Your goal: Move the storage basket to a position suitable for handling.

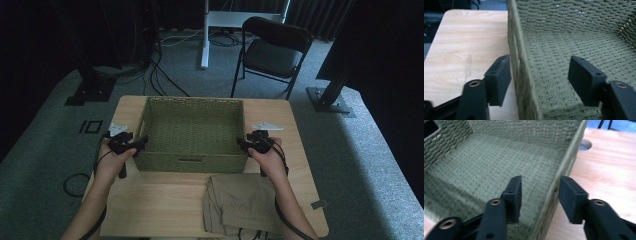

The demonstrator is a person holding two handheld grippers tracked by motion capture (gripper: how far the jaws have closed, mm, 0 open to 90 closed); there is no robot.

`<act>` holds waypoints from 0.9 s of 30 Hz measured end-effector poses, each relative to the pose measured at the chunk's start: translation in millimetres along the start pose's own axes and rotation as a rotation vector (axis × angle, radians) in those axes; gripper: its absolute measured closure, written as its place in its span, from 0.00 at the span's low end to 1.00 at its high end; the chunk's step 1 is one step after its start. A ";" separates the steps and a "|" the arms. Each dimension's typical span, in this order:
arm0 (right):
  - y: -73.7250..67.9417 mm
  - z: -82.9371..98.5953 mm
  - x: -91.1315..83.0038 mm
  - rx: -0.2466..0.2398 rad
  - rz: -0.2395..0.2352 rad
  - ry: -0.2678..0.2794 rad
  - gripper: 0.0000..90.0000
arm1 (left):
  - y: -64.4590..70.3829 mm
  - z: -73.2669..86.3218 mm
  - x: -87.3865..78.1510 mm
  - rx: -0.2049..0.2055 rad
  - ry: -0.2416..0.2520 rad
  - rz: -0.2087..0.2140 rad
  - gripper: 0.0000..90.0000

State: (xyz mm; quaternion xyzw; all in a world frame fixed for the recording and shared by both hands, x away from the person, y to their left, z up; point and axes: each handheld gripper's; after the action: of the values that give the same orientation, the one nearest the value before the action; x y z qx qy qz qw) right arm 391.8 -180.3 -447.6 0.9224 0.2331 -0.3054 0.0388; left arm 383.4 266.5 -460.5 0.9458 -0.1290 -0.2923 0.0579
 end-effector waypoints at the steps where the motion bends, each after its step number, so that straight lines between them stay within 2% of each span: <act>1: 1.2 -3.2 0.5 0.002 0.012 0.018 0.55 | -1.0 -2.9 1.6 0.004 0.007 -0.005 0.39; 3: 3.5 -9.6 2.5 0.015 0.023 0.042 0.54 | -3.8 -7.9 6.5 -0.008 0.020 0.000 0.38; 6: 5.8 -16.7 9.7 0.033 0.050 0.052 0.53 | -8.2 -11.9 16.6 0.010 0.016 -0.011 0.38; 8: 7.1 -19.1 16.2 0.047 0.077 0.051 0.53 | -10.5 -13.7 22.7 0.036 0.026 -0.042 0.38; 10: 8.2 -19.7 23.7 0.069 0.092 0.056 0.54 | -12.6 -15.4 28.4 0.013 0.034 -0.042 0.38; 11: 8.5 -19.3 28.0 0.069 0.107 0.051 0.54 | -13.4 -15.7 31.4 0.011 0.031 -0.043 0.39; 12: 8.8 -18.5 32.5 0.068 0.119 0.041 0.54 | -14.2 -15.3 34.9 0.029 0.025 -0.053 0.39; 14: 9.1 -15.9 41.4 0.087 0.123 0.028 0.56 | -14.9 -14.5 39.1 0.033 0.006 -0.055 0.41; 17: 7.2 -11.2 51.1 0.092 0.142 0.013 0.57 | -13.7 -13.0 44.1 0.053 0.001 -0.072 0.43; 21: 3.7 -5.8 57.9 0.100 0.166 0.003 0.62 | -12.6 -9.9 50.5 0.073 -0.005 -0.100 0.52; 23: 2.3 -4.0 58.9 0.086 0.194 -0.007 0.68 | -12.0 -8.3 52.5 0.063 -0.001 -0.105 0.57; 26: 2.4 -2.5 57.8 0.123 0.207 -0.005 0.75 | -11.1 -8.0 52.4 0.021 0.002 -0.109 0.74; 27: 1.8 -2.6 57.8 0.129 0.209 -0.009 0.81 | -10.3 -8.1 52.6 0.022 -0.004 -0.104 0.80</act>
State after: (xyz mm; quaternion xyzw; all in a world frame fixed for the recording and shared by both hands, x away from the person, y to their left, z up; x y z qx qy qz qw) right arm 434.8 -157.9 -479.3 0.9409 0.1153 -0.3182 0.0118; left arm 432.1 262.1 -484.1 0.9513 -0.0828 -0.2954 0.0318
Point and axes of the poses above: each handheld gripper's, and its own axes: x roughly forward along the jaws, z roughly out of its underside, y roughly to its right, and after that the axes turned 4 degrees about -x, right-handed
